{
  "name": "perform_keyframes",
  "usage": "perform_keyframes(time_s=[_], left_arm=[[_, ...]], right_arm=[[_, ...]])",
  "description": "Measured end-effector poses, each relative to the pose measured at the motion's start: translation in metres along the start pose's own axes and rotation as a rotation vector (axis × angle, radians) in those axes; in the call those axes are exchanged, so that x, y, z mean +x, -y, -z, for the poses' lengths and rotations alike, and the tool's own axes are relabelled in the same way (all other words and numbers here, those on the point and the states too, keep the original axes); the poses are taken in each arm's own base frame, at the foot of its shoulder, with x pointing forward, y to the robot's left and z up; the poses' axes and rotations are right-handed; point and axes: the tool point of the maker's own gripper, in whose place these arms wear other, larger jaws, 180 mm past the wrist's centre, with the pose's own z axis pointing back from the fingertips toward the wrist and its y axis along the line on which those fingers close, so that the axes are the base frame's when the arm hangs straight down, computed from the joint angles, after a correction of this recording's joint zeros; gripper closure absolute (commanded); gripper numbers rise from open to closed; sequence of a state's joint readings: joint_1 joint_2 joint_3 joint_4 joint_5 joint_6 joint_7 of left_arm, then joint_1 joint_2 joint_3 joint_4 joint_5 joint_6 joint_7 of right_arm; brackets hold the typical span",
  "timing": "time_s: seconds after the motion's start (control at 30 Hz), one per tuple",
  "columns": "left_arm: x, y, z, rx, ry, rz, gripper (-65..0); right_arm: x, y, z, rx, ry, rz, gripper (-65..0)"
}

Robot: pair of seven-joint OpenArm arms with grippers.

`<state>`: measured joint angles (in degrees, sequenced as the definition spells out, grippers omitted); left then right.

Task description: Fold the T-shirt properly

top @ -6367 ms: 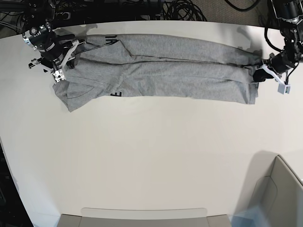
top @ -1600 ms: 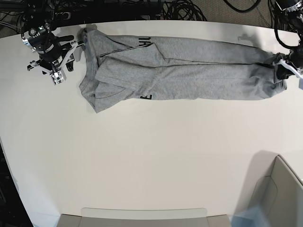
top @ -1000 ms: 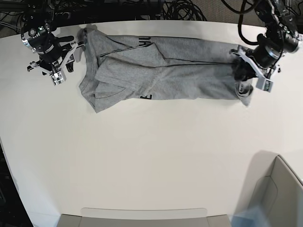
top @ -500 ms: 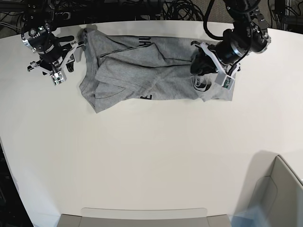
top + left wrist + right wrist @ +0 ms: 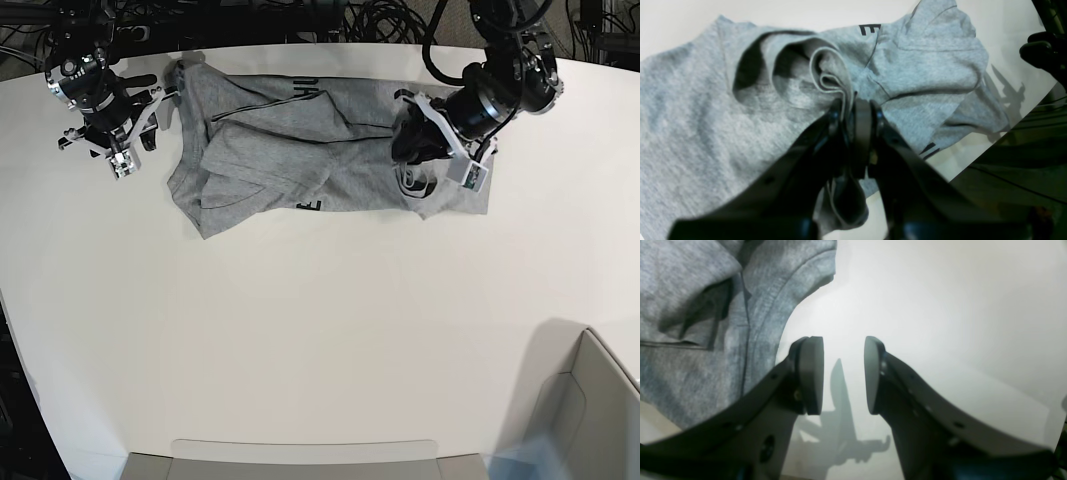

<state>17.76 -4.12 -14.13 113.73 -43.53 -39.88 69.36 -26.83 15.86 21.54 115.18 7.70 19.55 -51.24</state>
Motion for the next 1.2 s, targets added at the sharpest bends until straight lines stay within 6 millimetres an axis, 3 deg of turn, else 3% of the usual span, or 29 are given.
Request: perform_keyframes(time_s=[0.13, 0.33, 0.53, 0.63, 0.7, 1.0, 1.07, 1.2], left_arm=[[-0.002, 0.001, 0.000, -0.004, -0.005, 0.000, 0.0], [-0.004, 0.021, 0.010, -0.066, -0.022, 0.022, 0.0], [-0.006, 0.019, 0.012, -0.064, -0.026, 0.012, 0.0], [-0.010, 0.018, 0.013, -0.066, -0.038, 0.002, -14.9], [-0.009, 0.018, 0.013, -0.068, -0.033, 0.002, -17.9], [-0.009, 0.018, 0.014, -0.067, -0.026, -0.011, -4.0], [-0.007, 0.011, 0.011, -0.045, -0.012, -0.025, 0.0], [-0.019, -0.021, 0.004, 0.028, -0.026, -0.092, 0.0]], right_arm=[[-0.003, -0.001, 0.000, 0.002, -0.006, 0.000, -20.1], [-0.005, -0.004, 0.000, 0.008, -0.011, 0.006, -20.1], [-0.005, -0.007, 0.000, 0.013, -0.009, 0.018, -20.1], [-0.007, -0.007, 0.000, 0.014, -0.015, 0.015, -20.1], [-0.007, -0.007, 0.000, 0.015, -0.014, 0.016, -20.1], [-0.006, -0.007, 0.000, 0.013, -0.012, 0.016, -20.1], [-0.006, -0.007, 0.000, 0.014, -0.012, 0.016, -20.1], [0.000, -0.006, 0.000, 0.009, 0.020, 0.015, -20.1]])
